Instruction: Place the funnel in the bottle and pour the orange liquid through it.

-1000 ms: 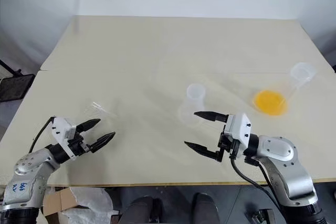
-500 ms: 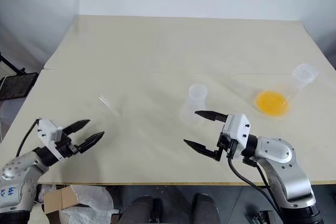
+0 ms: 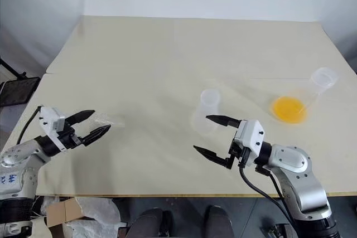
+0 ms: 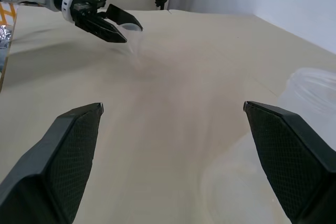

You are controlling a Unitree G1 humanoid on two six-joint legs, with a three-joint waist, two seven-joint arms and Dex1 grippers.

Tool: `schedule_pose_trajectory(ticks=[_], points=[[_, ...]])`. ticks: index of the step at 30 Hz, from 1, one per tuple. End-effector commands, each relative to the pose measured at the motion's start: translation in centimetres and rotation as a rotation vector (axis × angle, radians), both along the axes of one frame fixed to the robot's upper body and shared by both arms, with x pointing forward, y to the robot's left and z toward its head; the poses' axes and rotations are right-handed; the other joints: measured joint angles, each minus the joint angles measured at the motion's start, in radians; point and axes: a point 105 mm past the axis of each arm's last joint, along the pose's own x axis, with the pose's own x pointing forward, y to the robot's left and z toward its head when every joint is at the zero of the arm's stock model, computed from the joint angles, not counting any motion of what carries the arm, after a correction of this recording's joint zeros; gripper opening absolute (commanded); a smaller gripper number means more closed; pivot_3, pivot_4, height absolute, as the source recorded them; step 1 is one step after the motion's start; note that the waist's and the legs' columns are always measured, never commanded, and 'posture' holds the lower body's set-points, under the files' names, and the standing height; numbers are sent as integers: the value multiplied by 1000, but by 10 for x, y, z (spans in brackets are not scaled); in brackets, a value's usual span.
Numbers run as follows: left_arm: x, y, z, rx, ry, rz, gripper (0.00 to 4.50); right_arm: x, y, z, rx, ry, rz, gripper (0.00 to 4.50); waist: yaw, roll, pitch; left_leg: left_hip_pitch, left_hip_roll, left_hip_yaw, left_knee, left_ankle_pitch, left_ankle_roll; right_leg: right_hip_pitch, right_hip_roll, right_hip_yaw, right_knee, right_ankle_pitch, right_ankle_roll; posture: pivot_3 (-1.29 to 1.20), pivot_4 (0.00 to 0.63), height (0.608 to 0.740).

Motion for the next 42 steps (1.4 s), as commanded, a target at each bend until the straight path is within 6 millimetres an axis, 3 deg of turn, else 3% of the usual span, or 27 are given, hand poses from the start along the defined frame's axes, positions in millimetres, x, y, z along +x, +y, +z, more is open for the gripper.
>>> schedule_pose_trajectory(ticks=[1, 8, 16, 23, 28, 32, 35, 38, 42], points=[[-5, -5, -1, 15, 30, -39, 4290, -2, 1, 9, 11, -43, 3, 4500, -1, 0, 0, 0, 0, 0, 0, 0, 0, 0, 0, 0, 0, 0, 0, 0, 150, 740], [-20, -9, -17, 20, 90, -46, 2435, -3, 1, 6, 15, -38, -10, 4500, -3, 0, 0, 1, 1, 1, 0, 0, 0, 0, 0, 1, 0, 0, 0, 0, 150, 740], [-18, -6, -5, -2, 27, -10, 2435, -3, 2, 6, 19, -35, -3, 4500, -2, 0, 0, 1, 1, 1, 0, 0, 0, 0, 0, 1, 0, 0, 0, 0, 150, 740], [-17, -5, 1, -1, -29, 14, 4467, -3, 3, 6, 23, -31, 2, 4500, -1, 0, 0, 1, 1, 1, 0, 0, 0, 0, 0, 1, 0, 0, 0, 0, 150, 740], [-24, 2, 6, 24, -41, 9, 4467, -3, 4, 6, 26, -29, 4, 4500, -2, 0, 0, 1, 1, 1, 0, 0, 0, 0, 0, 1, 0, 0, 0, 0, 150, 740], [-42, 24, 13, 62, -28, 33, 4467, -3, 3, 5, 32, -27, -2, 4500, -5, 0, 0, 1, 1, 1, -1, 0, -1, 0, 0, 1, 0, 0, 0, 0, 150, 740], [-51, 29, 15, 73, -7, 33, 4467, -3, 4, 4, 34, -25, -2, 4500, -4, 0, 0, 1, 2, 1, -1, 0, -1, 0, 0, 1, 0, 0, 0, 0, 150, 740], [-63, 29, 13, 74, 31, 19, 4467, -3, 6, 3, 42, -21, 2, 4500, -3, 0, 0, 1, 1, 1, -1, 0, 0, 0, 0, 1, 0, 0, 0, 0, 150, 740], [-65, 18, 1, 52, 69, -11, 4467, -2, 8, 3, 46, -21, 13, 4500, 0, 0, 0, 1, 1, 0, -1, 0, 0, 0, -1, 1, 0, 0, 0, 0, 150, 740]])
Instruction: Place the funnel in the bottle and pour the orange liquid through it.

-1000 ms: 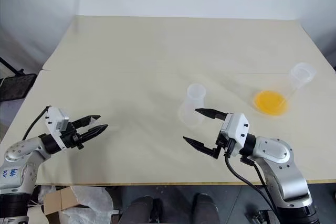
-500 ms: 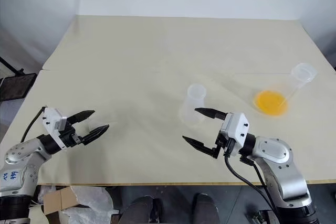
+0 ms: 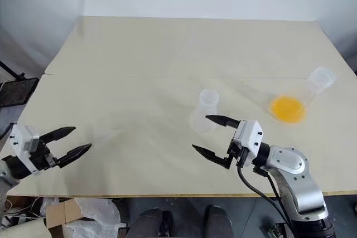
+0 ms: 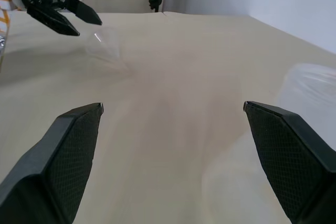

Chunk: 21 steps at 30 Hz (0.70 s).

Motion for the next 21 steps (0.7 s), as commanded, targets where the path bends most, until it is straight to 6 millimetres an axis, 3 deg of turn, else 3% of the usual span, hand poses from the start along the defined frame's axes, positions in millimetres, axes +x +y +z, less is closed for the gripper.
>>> schedule_pose_trajectory(ticks=[1, 7, 12, 15, 21], points=[[2, -15, 3, -26, -19, -50, 4467, -2, 3, 7, 15, -38, 18, 4500, 0, 0, 0, 0, 0, 0, 0, 0, 0, 0, 0, 0, 0, 0, 0, 0, 150, 740], [16, -32, -4, -50, -14, -93, 4467, -2, 1, 10, 2, -43, 27, 4500, -1, 0, 0, 0, 0, 0, 0, 0, 0, 0, 0, 0, 0, 0, 0, 0, 150, 740], [22, -34, -7, -38, -13, -96, 4467, -5, 0, 12, -14, -53, 52, 4500, -2, 0, 0, 0, 0, 1, 0, 0, 0, 0, 1, 0, 0, 0, 0, 0, 150, 740], [23, -35, -9, -35, -7, -106, 3930, -14, 4, 13, -37, -61, 107, 4500, -3, 0, 0, 0, 0, 1, 0, 0, 0, 0, 1, 0, 0, 0, 0, 0, 150, 740], [28, -35, -11, -27, 1, -112, 1982, -24, 7, 10, -111, -75, 183, 4500, 1, 0, 0, 0, 0, 1, 0, 0, 0, 0, 1, 0, 0, 0, 0, 0, 150, 740]])
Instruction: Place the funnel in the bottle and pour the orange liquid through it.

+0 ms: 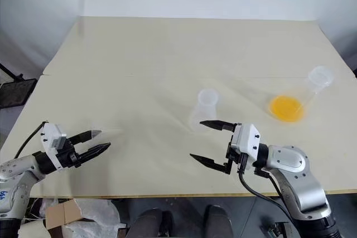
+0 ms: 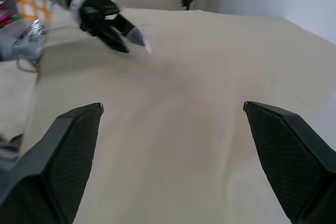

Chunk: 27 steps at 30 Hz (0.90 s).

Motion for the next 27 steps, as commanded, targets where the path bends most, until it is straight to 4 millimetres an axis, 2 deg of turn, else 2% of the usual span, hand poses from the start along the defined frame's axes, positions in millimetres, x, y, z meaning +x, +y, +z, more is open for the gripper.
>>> schedule_pose_trajectory(ticks=[1, 6, 9, 12, 17, 21, 25, 27], points=[[3, 1, 6, 18, -31, -6, 1623, -9, 1, 6, -8, -49, 38, 4500, 1, 0, 0, 0, 0, 0, 0, 0, 0, 0, 0, 0, 0, 0, 0, 0, 150, 740], [10, -3, 16, -8, -71, -13, 16, -9, -6, 5, -14, -58, 9, 4500, 1, 0, 0, 0, 0, 0, 0, 0, 0, 0, 0, 0, 0, 0, 0, 0, 150, 740], [13, -10, 27, -10, -103, -58, 16, -11, -9, 7, -8, -64, -12, 4500, 2, 0, 0, 0, 0, 0, 0, 0, 0, 0, 0, 0, 0, 0, 0, 0, 150, 740], [22, -26, 54, -13, -164, -154, 16, -12, -17, 11, 13, -62, -64, 4500, 8, 0, 0, 0, 0, 0, 0, 0, 0, 0, 0, 0, 0, 0, 0, 0, 150, 740], [39, -74, 110, 95, -323, -426, 16, -4, -44, 19, 59, -84, -261, 4500, 27, -1, 0, -1, -1, 0, 1, 0, 0, 0, 0, 0, 0, 0, 0, 0, 150, 740], [48, -109, 139, 239, -406, -634, 16, -1, -65, 26, 109, -109, -398, 4500, 26, -1, 0, -1, -5, 2, 2, 1, 0, 0, 1, 0, 0, 0, 1, 0, 150, 740], [67, -151, 179, 384, -570, -782, 16, -6, -89, 20, 173, -91, -553, 4500, 30, -1, 0, -2, -5, 5, 2, 1, -1, 0, 4, -2, -1, 0, 1, 0, 150, 740], [71, -169, 187, 432, -609, -841, 16, -8, -97, 15, 192, -84, -606, 4500, 31, -1, 0, -3, -5, 9, 2, 2, -1, 0, 4, -3, -1, 0, 1, 0, 150, 740]])
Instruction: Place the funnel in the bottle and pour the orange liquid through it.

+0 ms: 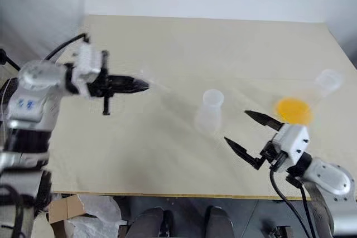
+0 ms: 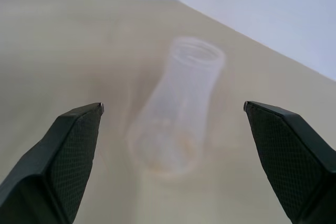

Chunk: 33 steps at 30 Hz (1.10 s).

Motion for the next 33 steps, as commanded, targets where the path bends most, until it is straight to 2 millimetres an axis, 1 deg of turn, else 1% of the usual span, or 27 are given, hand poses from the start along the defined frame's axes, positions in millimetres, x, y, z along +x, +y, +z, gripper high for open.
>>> schedule_pose_trajectory(ticks=[1, 3, 4, 6, 10, 14, 18, 20, 23, 31, 33], points=[[3, -28, 13, 103, -131, -97, 16, -5, -12, 5, 29, -49, -84, 4500, -5, 0, 0, 0, 0, 1, 0, 0, 0, 0, 0, 1, -1, 0, 0, 0, 150, 740], [5, -45, 16, 125, -175, -144, 16, -6, -12, 3, 39, -49, -105, 4500, -13, 0, 0, 1, 0, 2, -1, 0, 1, 0, 0, 2, -3, 0, 0, 0, 150, 740], [5, -55, 13, 166, -211, -171, 16, -8, -10, 1, 47, -49, -111, 4500, -13, 0, 0, 2, 0, 2, -2, 0, 1, 0, 0, 3, -4, 0, 0, 0, 150, 740], [8, -66, 6, 243, -277, -194, 16, -9, -5, -1, 58, -50, -118, 4500, -15, 1, 0, 2, 1, 2, -2, 0, 1, 0, 0, 2, -3, 0, 0, 0, 150, 740], [13, -75, -1, 298, -327, -216, 16, -12, -1, -3, 70, -52, -131, 4500, -16, 0, 0, 2, 2, 2, -2, 0, 1, -2, 1, 4, -2, 0, 0, 0, 150, 740], [16, -84, -2, 300, -364, -229, 16, -13, 2, -3, 75, -55, -139, 4500, -8, 0, 0, 1, 1, 0, -1, 0, 1, -2, 0, 4, -3, 0, 0, 0, 150, 740], [12, -88, -12, 342, -352, -288, 16, -13, 3, -3, 80, -59, -149, 4500, -4, 0, 0, 0, 1, -1, 0, 0, 2, -2, 0, 3, -3, 0, 0, 0, 150, 740], [9, -91, -12, 334, -337, -309, 16, -12, 4, -3, 81, -62, -151, 4500, -6, 0, 0, 0, 1, -1, 0, 0, 2, -2, 0, 3, -3, 0, 0, 0, 150, 740], [9, -95, -12, 316, -307, -322, 672, -11, 6, -3, 82, -67, -152, 4500, -7, 0, 0, 0, 1, -1, 0, 0, 2, -2, 0, 3, -3, 0, 0, 0, 150, 740], [13, -100, -5, 199, -253, -286, 3129, -8, 8, -5, 85, -69, -152, 4500, -7, 0, 0, 0, 1, -2, 0, 0, 2, -2, 0, 3, -3, 0, 0, 0, 150, 740], [16, -93, -6, 149, -191, -257, 3744, -8, 7, -4, 87, -70, -160, 4500, -7, 0, 0, 0, 1, -2, 0, 0, 3, -2, 0, 3, -2, 0, 0, 0, 150, 740]])
